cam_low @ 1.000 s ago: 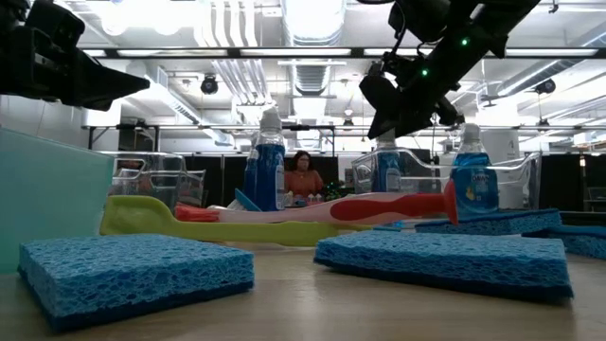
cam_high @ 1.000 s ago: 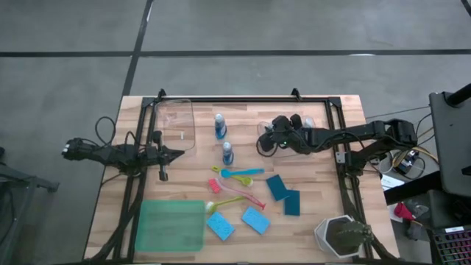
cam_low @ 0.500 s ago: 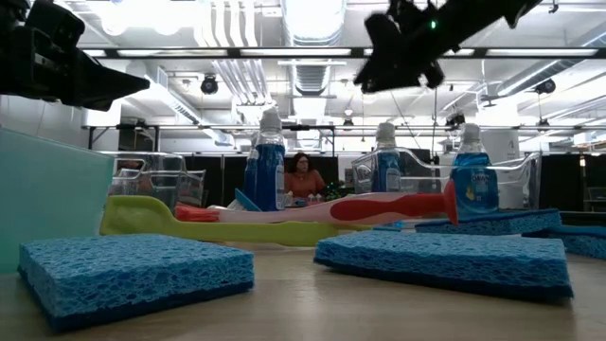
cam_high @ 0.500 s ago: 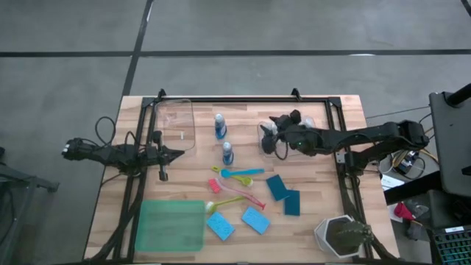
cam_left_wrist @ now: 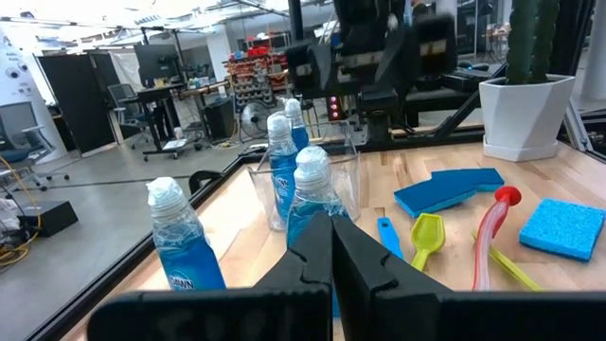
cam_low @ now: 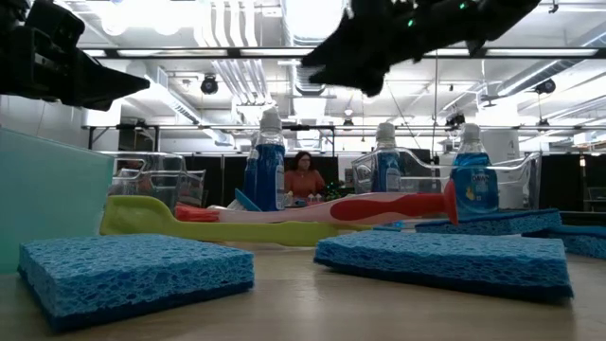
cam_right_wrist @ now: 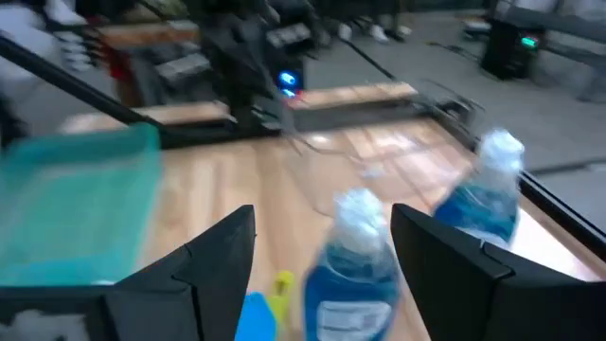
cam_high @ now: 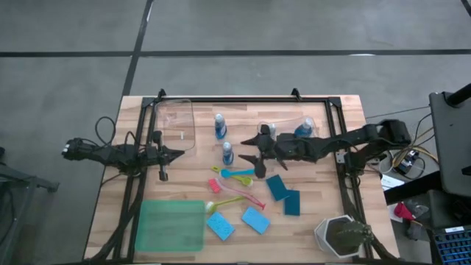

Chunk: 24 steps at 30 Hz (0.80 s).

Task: Pick & Place Kitchen Sink Supplies
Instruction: Put the soap dispenser into the right transparent bin

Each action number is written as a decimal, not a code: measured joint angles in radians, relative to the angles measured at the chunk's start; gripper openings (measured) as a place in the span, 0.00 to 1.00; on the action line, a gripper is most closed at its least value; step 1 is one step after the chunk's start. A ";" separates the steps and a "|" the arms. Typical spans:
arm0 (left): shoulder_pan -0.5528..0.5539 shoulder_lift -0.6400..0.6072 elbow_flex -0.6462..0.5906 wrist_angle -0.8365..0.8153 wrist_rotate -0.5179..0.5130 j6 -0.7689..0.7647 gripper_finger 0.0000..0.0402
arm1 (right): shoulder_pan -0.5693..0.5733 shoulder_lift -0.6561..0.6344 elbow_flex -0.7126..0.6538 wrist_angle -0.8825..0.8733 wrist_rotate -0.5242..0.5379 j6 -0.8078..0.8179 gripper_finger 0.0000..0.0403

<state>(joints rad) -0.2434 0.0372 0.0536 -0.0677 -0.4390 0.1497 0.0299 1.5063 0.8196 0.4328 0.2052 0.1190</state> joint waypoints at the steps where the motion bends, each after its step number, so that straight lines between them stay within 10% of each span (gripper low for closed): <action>1: 0.000 0.000 0.000 0.000 0.000 0.000 0.00 | 0.000 0.021 0.009 -0.002 0.020 -0.003 0.62; 14: 0.000 0.000 0.000 0.000 0.000 0.000 0.00 | -0.026 0.209 0.164 0.014 0.057 -0.100 0.86; 24: 0.000 0.000 0.000 0.000 0.000 0.000 0.00 | -0.055 0.238 0.176 0.013 0.056 -0.069 0.85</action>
<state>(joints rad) -0.2435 0.0372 0.0536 -0.0679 -0.4389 0.1497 -0.0252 1.7444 0.9955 0.4458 0.2615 0.0499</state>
